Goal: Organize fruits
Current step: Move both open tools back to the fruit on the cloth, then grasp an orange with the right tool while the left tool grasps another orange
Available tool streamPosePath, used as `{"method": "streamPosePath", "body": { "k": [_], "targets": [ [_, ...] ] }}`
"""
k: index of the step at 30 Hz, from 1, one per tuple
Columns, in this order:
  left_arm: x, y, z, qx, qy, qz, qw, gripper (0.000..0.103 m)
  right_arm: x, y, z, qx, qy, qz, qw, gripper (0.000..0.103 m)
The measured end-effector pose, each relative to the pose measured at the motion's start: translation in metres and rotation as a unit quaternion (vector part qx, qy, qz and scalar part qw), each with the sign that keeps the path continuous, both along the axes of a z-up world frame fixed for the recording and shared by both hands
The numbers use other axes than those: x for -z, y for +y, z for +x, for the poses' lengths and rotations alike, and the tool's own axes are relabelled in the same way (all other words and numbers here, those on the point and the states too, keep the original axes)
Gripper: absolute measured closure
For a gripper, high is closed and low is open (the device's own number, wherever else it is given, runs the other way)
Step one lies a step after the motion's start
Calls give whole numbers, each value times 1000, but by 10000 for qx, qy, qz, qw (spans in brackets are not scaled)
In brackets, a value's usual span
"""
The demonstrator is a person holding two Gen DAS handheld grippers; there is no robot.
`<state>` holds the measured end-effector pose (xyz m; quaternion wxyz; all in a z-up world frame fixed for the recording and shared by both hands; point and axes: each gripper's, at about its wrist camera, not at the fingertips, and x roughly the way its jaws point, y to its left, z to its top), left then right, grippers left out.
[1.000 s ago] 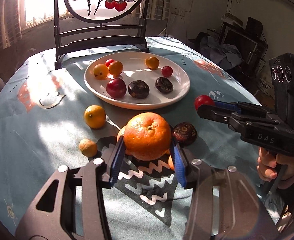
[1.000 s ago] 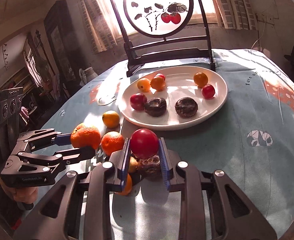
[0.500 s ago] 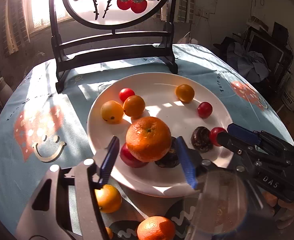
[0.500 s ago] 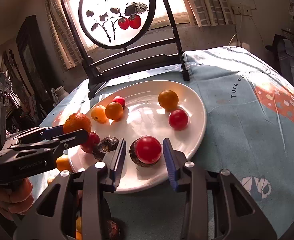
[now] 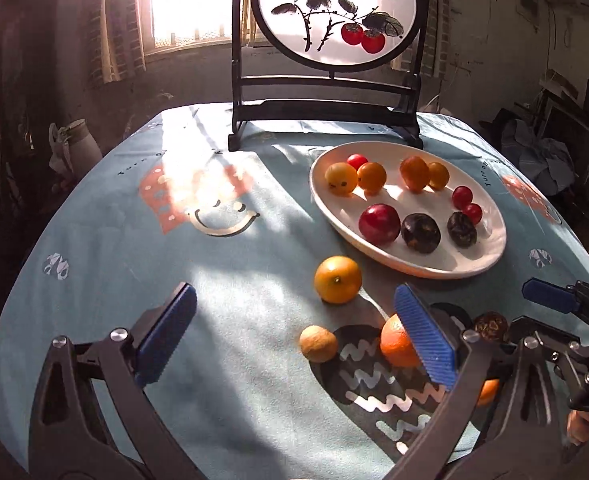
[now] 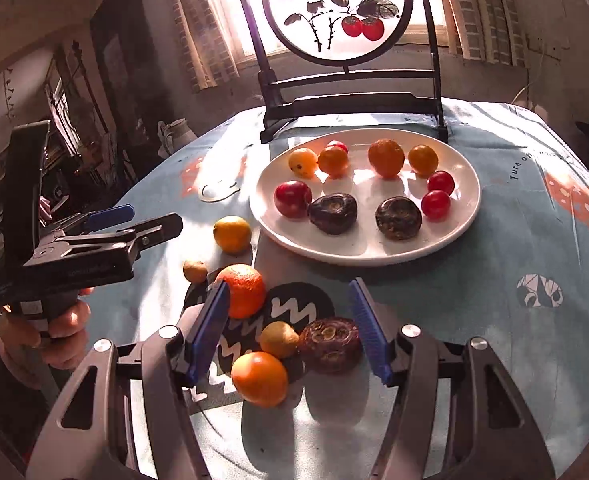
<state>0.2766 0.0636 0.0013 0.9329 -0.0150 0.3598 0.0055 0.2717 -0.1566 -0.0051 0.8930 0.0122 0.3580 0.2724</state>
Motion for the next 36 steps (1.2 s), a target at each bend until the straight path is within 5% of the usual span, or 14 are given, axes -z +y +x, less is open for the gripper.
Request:
{"method": "streamPosePath", "body": {
  "k": [4,8,14,20,36],
  "targets": [
    [10,13,-8,-185,197,-3,9996,2,12,17,-20,-161,79,-468,9987,41],
    [6,20,-13,-296,123,-154,9994,2,25,21,-24,-297,454,-480,9974,41],
    [6,16,-13,-216,150,-131,9996,2,32,23,-26,-266,427,-630,9967,42],
    [6,11,-14,-114,151,-76,9998,2,40,24,-21,-293,568,-698,9955,58],
    [6,10,-15,-108,191,-61,9997,2,40,25,-24,-330,531,-750,9952,67]
  ]
}}
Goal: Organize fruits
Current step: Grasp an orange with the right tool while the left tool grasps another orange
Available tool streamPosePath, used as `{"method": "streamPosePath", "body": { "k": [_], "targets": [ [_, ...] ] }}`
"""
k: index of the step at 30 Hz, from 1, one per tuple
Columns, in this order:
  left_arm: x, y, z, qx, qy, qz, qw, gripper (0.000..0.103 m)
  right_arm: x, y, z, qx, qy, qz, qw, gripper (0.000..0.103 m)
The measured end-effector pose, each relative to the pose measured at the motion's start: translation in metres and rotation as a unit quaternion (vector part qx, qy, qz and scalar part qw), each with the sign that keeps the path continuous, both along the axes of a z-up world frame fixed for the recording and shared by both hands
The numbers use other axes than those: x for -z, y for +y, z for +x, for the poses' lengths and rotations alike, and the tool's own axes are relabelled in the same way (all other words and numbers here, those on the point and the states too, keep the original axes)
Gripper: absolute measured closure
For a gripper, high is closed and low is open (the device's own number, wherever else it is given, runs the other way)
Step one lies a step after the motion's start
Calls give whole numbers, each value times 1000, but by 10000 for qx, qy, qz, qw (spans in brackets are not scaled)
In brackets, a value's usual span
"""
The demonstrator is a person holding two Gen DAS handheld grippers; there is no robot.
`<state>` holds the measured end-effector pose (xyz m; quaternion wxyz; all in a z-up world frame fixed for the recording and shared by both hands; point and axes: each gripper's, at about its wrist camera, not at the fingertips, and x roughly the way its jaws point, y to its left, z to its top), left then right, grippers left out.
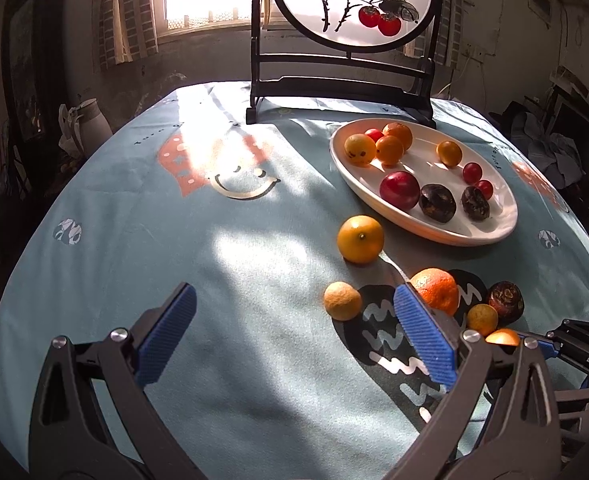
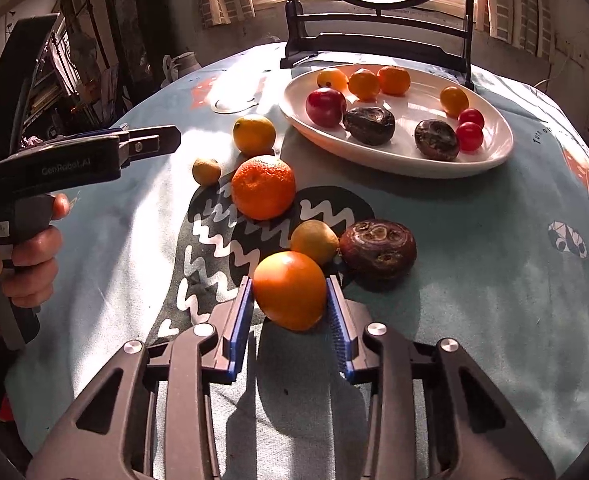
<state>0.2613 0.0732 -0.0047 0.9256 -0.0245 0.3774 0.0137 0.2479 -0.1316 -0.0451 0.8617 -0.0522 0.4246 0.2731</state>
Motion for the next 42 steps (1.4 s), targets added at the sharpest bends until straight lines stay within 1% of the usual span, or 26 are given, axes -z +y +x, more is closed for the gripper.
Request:
{"method": "streamPosePath", "body": {
  "k": [4,7,9,11,13,15,17,18,19,21,28,33,35,36,37,38,40,42],
  "targets": [
    [1,0,0,-1,5,-20,10000,2,-15,-7,-4,26,-212,283,9994,67],
    [1,-3,-1,119,-7,-80,9999,2,-23,-19,1,279,-336,409,9982,67],
    [1,-12,-5,411,-58,-169,9990,2,-22,-27,6,452,-285,420,9977,67],
    [1,-28,-11,890,-99,-131,9959,3,-20,-32,11,583,-166,478,9970,67],
    [0,-47,-19,1261,-286,149,9915,9,-20,-36,15,643,-94,570,9963,67],
    [0,-62,-24,1536,-435,359,9865,12,-22,-38,15,671,-157,571,9960,67],
    [3,-69,-22,1717,-401,373,9836,21,-23,-39,14,711,-207,552,9957,67],
    [6,-71,-18,1772,-334,353,9830,28,-23,-40,14,723,-197,564,9956,67],
    [8,-73,-13,1802,-265,338,9827,34,-23,-41,14,730,-177,571,9955,67],
    [12,-76,-4,1803,-158,351,9829,36,-22,-42,15,744,-145,590,9954,67],
    [28,-88,16,1944,101,618,9789,36,-23,-45,16,768,-72,665,9948,67],
    [38,-95,24,1985,291,736,9769,36,-25,-45,15,766,-99,688,9946,67],
    [40,-96,26,2025,363,723,9759,41,-25,-45,15,775,-93,687,9946,67],
    [42,-97,26,2054,421,712,9752,48,-24,-45,16,782,-86,684,9946,67],
    [44,-97,27,2062,465,708,9748,51,-24,-46,16,788,-85,682,9945,67],
    [45,-96,26,2045,454,725,9751,51,-24,-46,16,791,-85,681,9945,67],
    [44,-95,26,2000,429,728,9761,57,-24,-46,16,795,-88,678,9945,67],
    [44,-93,26,1992,436,664,9767,57,-23,-46,16,800,-83,672,9945,67]
  ]
}}
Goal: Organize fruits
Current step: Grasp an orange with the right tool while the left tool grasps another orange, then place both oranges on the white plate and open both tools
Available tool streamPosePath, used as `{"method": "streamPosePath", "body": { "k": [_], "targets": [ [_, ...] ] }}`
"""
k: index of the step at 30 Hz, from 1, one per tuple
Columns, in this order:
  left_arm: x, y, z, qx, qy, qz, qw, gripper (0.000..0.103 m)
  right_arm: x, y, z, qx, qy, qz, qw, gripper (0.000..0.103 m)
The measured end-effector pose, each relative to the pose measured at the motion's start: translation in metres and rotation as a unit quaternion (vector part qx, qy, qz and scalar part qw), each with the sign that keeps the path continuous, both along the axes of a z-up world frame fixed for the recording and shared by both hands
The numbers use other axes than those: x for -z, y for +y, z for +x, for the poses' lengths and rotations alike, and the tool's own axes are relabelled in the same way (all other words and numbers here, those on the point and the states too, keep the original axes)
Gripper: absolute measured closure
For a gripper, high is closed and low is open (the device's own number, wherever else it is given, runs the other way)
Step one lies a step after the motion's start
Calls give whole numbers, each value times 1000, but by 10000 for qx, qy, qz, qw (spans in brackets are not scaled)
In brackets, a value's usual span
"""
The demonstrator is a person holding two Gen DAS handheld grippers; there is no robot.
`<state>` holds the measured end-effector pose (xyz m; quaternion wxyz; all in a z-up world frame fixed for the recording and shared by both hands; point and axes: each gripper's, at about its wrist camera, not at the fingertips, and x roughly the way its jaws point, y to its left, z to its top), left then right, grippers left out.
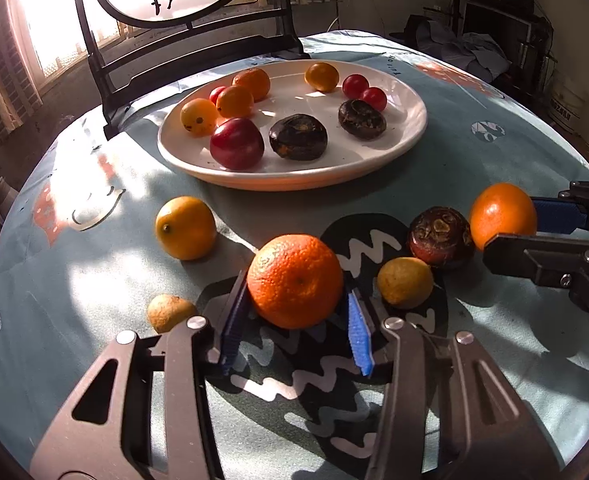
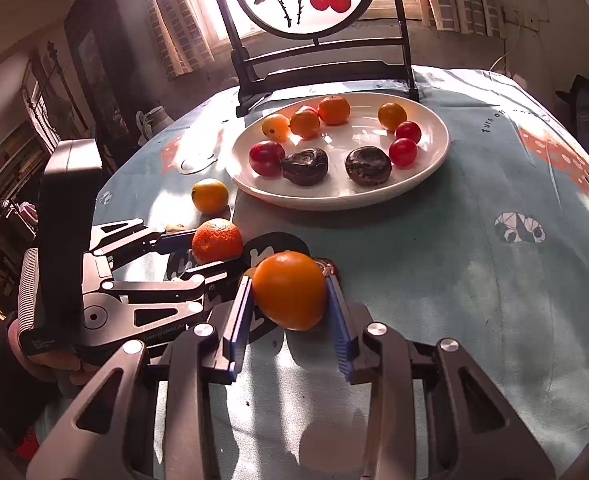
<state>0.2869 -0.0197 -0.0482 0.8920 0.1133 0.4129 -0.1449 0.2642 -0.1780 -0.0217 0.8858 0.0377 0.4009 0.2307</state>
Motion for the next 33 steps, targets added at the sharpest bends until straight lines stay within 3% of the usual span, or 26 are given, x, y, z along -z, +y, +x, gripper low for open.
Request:
{"method": "streamPosePath", "body": {
  "k": [6,11,16,19,24,28,32,33],
  "targets": [
    [-4,3,-4,-5,5,-91,10000,58,1,1,-1,-70,-16,25,10000,67],
    [-30,9,-6,-1,-197,-386,9991,58,-10,-3,2,-32,-420,246,9988,67],
    [-64,11,20,-198,-582,-546,9966,58,-20,-21,33,444,-720,510,9951,67],
    [-73,10,45,-338,-749,-610,9947,58,-17,-29,60,626,-647,628,9940,67],
    [-72,1,90,-424,-682,-522,9954,58,-12,-35,94,784,-656,616,9929,67],
    [-61,-9,117,-407,-509,-440,9969,58,-12,-27,113,671,-791,406,9938,67],
    [-52,-16,132,-490,-379,-319,9976,57,-4,-14,128,453,-638,251,9966,67],
    [-54,-16,131,-549,-397,-285,9973,51,-1,-12,129,425,-578,204,9972,65]
  ]
}}
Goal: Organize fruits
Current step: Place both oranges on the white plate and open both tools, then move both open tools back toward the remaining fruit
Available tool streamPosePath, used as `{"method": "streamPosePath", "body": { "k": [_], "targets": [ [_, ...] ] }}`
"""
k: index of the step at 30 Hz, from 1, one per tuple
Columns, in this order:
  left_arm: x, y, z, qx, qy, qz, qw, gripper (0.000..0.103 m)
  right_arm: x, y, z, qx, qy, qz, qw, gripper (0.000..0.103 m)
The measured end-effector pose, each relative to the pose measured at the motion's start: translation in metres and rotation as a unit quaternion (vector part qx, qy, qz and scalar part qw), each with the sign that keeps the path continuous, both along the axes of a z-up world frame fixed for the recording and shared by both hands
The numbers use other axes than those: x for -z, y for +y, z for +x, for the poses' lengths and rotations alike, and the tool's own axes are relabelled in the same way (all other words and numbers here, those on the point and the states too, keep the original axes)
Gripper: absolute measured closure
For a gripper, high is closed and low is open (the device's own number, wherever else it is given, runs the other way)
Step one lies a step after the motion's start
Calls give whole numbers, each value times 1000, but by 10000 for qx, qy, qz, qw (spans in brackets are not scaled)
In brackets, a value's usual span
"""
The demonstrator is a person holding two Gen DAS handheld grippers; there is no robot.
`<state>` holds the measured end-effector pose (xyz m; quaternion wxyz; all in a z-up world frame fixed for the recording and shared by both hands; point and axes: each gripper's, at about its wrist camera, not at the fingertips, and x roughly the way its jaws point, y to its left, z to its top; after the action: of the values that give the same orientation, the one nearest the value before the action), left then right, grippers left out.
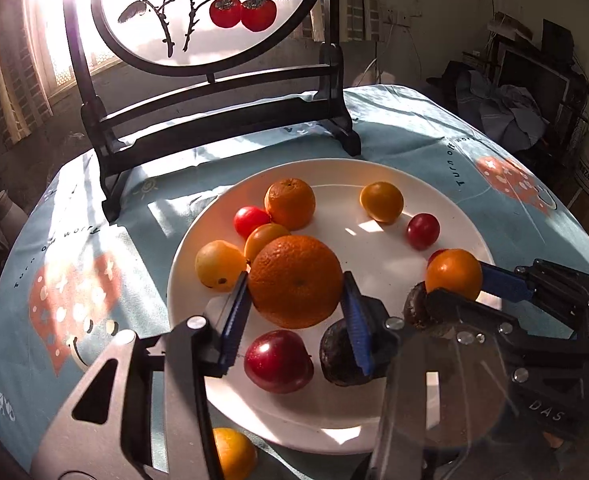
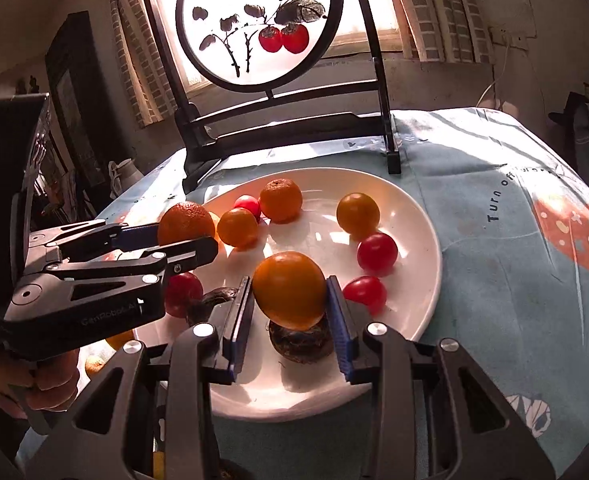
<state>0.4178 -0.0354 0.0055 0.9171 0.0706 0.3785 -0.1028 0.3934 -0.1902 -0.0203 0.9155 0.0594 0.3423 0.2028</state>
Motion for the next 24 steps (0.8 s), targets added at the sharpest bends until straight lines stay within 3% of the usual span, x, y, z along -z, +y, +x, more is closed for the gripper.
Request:
{"method": "streamPosePath", "body": {
  "k": [1,3,9,13,18,24],
  "targets": [
    [-4,2,-4,-45,-85,-32,9999,35,1,0,-1,-2,53,-3,10000,61],
    [-17,10,-20,-149,-402,-102,9990,21,-2,-3,-6,-54,20,109,9999,60],
    [-44,35,-77,-324,-861,-1,9958,6,-20,-3,-33,-150,-146,186,9996,59],
    [-40,59,-116,-631,-885,-54,9941,5,-16,1,-58,-295,-24,76,9995,59],
    [-9,84,-149,-933,-514,-410,9935,5,-10,11,-90,-514,50,-374,9980,59],
    [12,85,-161,-1002,-214,-139,9946,5,1,22,-113,-632,110,-911,9938,59]
  ]
}}
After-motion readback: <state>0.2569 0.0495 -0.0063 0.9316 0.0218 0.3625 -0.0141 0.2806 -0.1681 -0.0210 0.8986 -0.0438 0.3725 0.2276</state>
